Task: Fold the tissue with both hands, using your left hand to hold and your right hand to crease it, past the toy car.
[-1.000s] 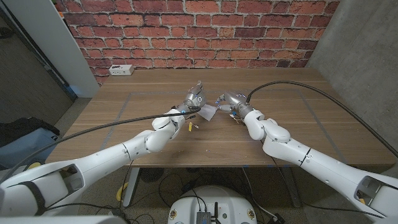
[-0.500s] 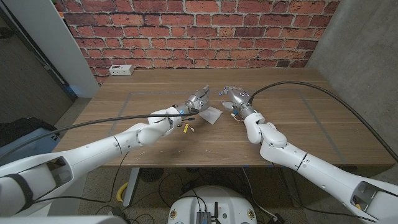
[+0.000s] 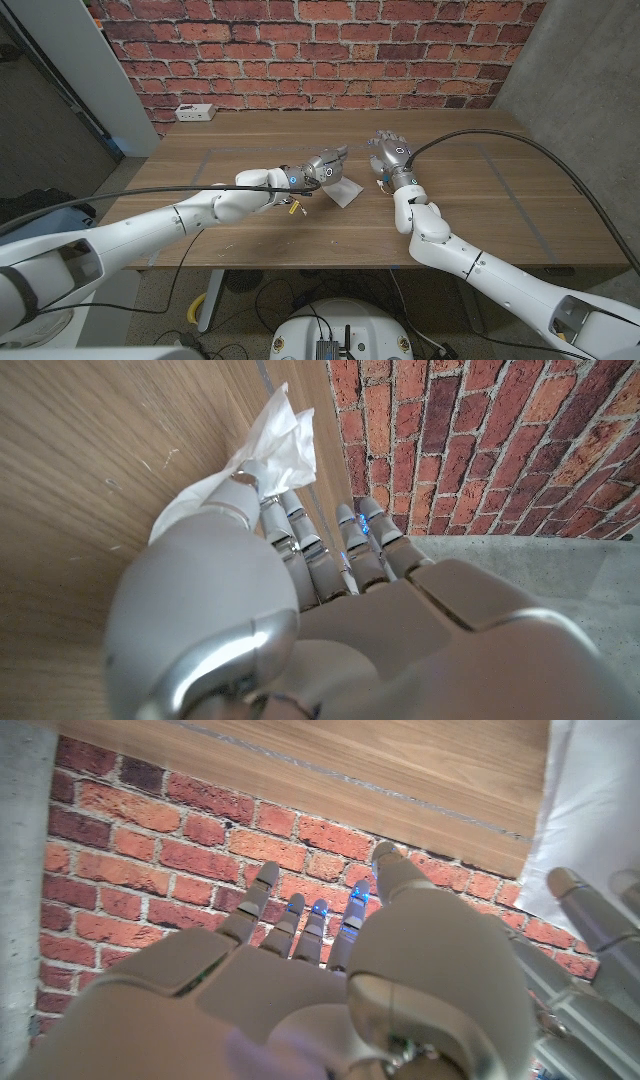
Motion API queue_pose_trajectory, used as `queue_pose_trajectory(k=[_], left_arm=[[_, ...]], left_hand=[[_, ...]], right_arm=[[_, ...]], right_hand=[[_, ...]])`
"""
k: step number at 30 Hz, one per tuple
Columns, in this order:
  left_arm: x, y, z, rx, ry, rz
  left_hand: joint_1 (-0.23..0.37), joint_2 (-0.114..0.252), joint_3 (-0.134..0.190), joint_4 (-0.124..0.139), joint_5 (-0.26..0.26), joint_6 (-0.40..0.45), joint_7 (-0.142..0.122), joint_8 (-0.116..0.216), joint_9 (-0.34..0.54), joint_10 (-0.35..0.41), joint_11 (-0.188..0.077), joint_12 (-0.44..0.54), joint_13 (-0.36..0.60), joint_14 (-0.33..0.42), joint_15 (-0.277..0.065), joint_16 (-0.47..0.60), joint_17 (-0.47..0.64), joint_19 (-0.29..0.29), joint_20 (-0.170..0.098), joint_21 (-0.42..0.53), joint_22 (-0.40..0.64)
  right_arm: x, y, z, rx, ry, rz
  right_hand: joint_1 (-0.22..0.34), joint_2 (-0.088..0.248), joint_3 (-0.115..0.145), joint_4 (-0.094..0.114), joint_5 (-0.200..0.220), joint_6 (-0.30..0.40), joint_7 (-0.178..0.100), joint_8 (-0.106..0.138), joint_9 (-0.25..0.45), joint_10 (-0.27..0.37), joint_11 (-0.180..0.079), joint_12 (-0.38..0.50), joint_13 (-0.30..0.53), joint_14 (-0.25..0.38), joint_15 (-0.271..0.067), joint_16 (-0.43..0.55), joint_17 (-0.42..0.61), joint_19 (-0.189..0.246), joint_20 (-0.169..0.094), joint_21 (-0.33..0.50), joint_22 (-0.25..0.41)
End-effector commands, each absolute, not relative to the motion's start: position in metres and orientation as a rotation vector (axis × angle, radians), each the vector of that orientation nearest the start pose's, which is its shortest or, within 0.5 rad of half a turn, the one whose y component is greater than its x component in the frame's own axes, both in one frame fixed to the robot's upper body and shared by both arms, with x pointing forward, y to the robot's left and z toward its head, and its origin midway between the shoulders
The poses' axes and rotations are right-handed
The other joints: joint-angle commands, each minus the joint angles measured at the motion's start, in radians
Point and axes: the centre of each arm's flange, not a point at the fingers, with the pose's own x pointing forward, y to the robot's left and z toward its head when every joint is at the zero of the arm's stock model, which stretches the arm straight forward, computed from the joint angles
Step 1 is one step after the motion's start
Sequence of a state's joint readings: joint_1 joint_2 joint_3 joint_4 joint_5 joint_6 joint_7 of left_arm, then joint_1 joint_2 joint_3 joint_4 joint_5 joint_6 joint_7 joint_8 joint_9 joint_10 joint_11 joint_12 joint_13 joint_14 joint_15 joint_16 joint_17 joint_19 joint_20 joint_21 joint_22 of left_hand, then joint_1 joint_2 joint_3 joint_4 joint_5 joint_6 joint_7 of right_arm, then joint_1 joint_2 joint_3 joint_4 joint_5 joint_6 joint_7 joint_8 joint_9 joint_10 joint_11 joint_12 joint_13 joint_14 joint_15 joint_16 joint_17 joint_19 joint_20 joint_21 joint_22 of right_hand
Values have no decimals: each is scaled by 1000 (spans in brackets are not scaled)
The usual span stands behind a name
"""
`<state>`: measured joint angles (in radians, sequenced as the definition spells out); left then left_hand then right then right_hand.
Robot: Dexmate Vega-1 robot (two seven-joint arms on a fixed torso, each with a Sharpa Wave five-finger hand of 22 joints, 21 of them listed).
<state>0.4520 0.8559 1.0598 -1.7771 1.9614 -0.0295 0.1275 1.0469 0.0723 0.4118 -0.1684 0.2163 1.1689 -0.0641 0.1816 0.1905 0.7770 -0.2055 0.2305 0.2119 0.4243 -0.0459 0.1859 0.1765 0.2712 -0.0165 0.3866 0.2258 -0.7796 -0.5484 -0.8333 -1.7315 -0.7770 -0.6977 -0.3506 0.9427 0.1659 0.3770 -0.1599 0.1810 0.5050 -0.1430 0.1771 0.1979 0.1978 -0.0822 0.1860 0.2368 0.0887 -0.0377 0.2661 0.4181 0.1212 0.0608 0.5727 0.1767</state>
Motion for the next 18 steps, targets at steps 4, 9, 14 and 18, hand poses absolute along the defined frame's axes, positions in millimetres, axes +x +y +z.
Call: queue_pose_trajectory(k=[4,9,14,18], left_arm=[[588,111,6,-2995,1147,-524],[598,117,10,-3184,1088,-628],[607,122,16,-3407,1088,-665],[613,124,20,-3566,1106,-643]], left_hand=[[-15,70,-10,35,-30,-64,32,10,39,-53,17,-13,16,25,-148,9,6,44,39,44,12],[-82,102,-7,81,-41,-45,77,66,81,-59,31,-11,29,40,-135,10,8,75,43,85,28],[-81,93,3,70,-37,-24,94,92,99,-49,36,-7,32,51,-135,7,3,83,37,100,33],[-76,87,11,58,-32,-19,107,104,111,-47,47,-7,34,51,-129,3,0,79,41,106,36]], right_arm=[[587,-172,-19,-1304,-601,-571],[584,-172,-16,-1313,-618,-553],[583,-171,-16,-1315,-630,-516],[583,-171,-14,-1303,-642,-460]], right_hand=[[-2,-13,-10,9,-3,21,12,19,3,43,12,24,-5,31,-59,7,-6,23,9,-4,1],[-9,-15,-16,14,-3,37,13,25,3,61,12,30,-7,45,-54,13,-9,29,12,-5,1],[-10,-16,-19,14,-2,49,15,29,2,68,12,33,-8,53,-54,16,-12,33,13,-6,1],[-9,-18,-21,13,-1,60,14,32,2,74,9,34,-9,54,-54,16,-14,33,15,-7,1]])
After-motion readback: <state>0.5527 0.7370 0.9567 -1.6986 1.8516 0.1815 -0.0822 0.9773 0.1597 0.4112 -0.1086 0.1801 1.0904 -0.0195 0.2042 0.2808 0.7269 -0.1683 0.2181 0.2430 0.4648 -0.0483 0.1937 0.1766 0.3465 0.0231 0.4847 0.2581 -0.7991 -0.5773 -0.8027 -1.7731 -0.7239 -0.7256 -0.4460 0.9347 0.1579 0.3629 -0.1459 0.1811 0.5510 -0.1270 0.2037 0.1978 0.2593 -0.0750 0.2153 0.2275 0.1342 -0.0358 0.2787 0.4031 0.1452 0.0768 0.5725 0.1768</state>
